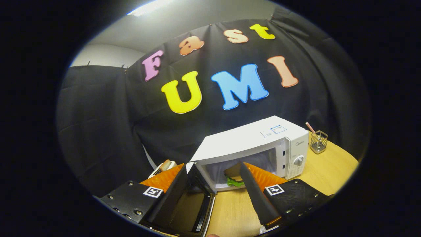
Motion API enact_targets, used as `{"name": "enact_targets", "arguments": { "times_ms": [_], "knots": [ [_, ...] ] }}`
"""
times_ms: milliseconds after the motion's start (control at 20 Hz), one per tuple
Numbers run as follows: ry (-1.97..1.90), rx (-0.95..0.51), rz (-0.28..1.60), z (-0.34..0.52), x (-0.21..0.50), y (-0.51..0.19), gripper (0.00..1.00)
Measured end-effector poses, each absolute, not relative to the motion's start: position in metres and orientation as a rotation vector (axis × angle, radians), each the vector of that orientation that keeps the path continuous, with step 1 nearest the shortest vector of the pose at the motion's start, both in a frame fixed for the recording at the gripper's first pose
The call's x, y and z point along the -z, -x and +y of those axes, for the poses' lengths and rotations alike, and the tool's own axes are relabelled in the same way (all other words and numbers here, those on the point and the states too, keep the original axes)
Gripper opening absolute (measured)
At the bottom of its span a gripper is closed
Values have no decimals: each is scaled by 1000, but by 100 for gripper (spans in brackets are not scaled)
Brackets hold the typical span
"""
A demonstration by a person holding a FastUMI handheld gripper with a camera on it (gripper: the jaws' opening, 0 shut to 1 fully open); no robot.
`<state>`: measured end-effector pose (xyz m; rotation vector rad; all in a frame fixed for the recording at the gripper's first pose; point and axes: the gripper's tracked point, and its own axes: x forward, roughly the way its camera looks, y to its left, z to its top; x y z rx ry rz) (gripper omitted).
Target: Open the microwave, put the food inside, and close the microwave door.
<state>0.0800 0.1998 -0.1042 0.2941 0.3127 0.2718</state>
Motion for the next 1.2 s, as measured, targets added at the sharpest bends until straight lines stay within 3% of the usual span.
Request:
{"name": "enact_targets", "arguments": {
  "times_ms": [550, 650, 700, 800, 900, 1000, 1150, 1200],
  "knots": [
    [-175, -654, 276, 326, 89, 8, 96],
    [-179, -713, 266, 345, 88, 24, 86],
    [-177, -735, 262, 352, 87, 33, 73],
    [-158, -799, 283, 371, 95, 49, 58],
    [-148, -823, 312, 389, 100, 61, 54],
    [-151, -861, 342, 403, 113, 73, 16],
    [-123, -957, 423, 425, 138, 100, 17],
    [-102, -922, 427, 421, 147, 101, 8]
  ]
}}
